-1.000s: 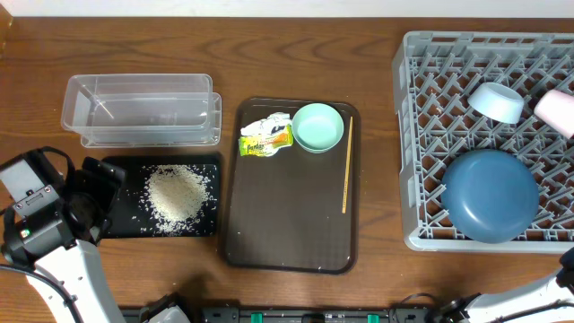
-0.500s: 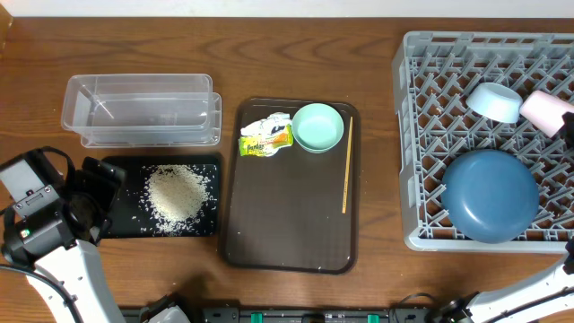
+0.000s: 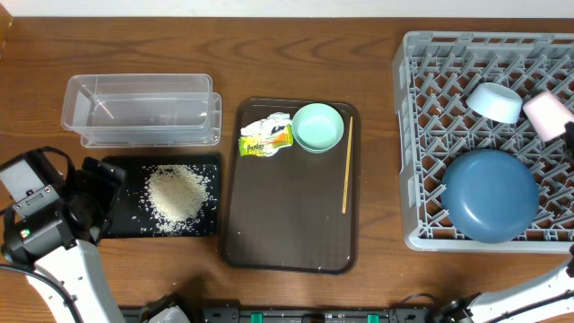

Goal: Sort waste into correct bins and load items into the dishwasher rack
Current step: 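Carry the pink cup to the rack's right side and release, then reach the right gripper to the light-green bowl and grasp it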

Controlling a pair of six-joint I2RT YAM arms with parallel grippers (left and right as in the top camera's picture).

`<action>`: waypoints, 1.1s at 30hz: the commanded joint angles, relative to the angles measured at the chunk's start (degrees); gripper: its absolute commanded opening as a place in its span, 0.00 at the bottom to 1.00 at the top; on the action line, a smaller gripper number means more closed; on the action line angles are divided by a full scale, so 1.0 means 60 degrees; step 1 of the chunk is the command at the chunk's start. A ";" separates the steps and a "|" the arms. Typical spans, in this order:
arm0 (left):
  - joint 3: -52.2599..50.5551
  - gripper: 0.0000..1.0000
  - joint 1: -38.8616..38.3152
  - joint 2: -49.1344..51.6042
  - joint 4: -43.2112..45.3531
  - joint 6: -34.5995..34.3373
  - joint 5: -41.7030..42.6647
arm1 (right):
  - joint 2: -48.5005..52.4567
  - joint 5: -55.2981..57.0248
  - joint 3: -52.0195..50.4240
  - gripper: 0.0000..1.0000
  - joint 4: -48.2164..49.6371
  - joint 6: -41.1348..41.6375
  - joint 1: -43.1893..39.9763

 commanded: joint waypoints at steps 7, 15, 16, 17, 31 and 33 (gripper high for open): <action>0.0186 0.95 0.0033 -0.0004 0.0011 -0.0015 -0.0127 | -0.1319 0.2845 -0.0036 0.01 -0.1286 0.0058 -0.0608; 0.0186 0.95 0.0033 -0.0004 0.0011 -0.0015 -0.0124 | -0.3093 0.5082 -0.0036 0.02 -0.2186 0.0193 -0.0612; 0.0186 0.96 0.0033 -0.0004 0.0011 -0.0015 -0.0127 | -0.3348 0.5359 -0.0036 0.02 -0.2262 0.0270 -0.0590; 0.0186 0.96 0.0033 -0.0004 0.0011 -0.0015 -0.0124 | -0.3559 0.5526 -0.0036 0.04 -0.2273 0.0302 -0.0561; 0.0186 0.95 0.0033 -0.0004 0.0011 -0.0015 -0.0127 | -0.4921 0.7832 -0.0029 0.24 -0.2058 0.0222 0.3559; 0.0186 0.95 0.0033 -0.0004 0.0011 -0.0015 -0.0127 | -0.4921 0.7847 -0.0022 0.27 -0.2011 0.0069 0.4532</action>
